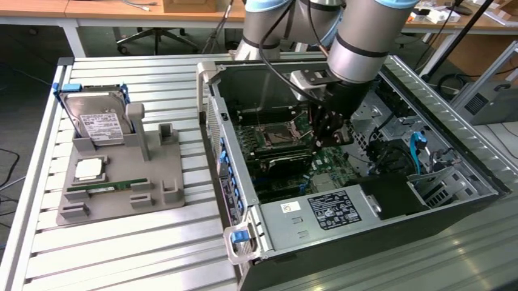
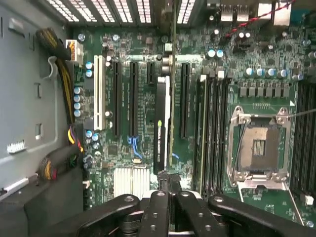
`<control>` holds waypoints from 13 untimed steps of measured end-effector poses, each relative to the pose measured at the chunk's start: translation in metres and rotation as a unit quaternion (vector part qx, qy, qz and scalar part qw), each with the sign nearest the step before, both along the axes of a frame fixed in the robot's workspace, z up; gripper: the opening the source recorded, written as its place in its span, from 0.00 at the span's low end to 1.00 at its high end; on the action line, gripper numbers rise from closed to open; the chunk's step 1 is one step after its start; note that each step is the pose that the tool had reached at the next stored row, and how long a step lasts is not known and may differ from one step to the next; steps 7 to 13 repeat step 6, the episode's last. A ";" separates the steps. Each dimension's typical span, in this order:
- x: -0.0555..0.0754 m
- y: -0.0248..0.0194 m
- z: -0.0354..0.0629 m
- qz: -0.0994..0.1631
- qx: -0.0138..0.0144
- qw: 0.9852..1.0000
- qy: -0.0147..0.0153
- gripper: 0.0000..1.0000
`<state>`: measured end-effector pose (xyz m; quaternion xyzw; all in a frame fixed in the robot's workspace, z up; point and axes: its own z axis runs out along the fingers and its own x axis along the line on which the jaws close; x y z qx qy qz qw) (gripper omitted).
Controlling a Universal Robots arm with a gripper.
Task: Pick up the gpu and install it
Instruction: 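Press down on the gpu until it lock into place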
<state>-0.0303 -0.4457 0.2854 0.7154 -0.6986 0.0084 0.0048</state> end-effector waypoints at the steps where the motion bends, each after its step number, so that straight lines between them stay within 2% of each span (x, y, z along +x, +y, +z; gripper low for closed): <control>1: 0.001 0.0000 0.0000 0.000 0.000 1.000 0.000 0.11; 13: 0.001 0.0001 0.0000 0.000 0.000 1.000 0.000 0.11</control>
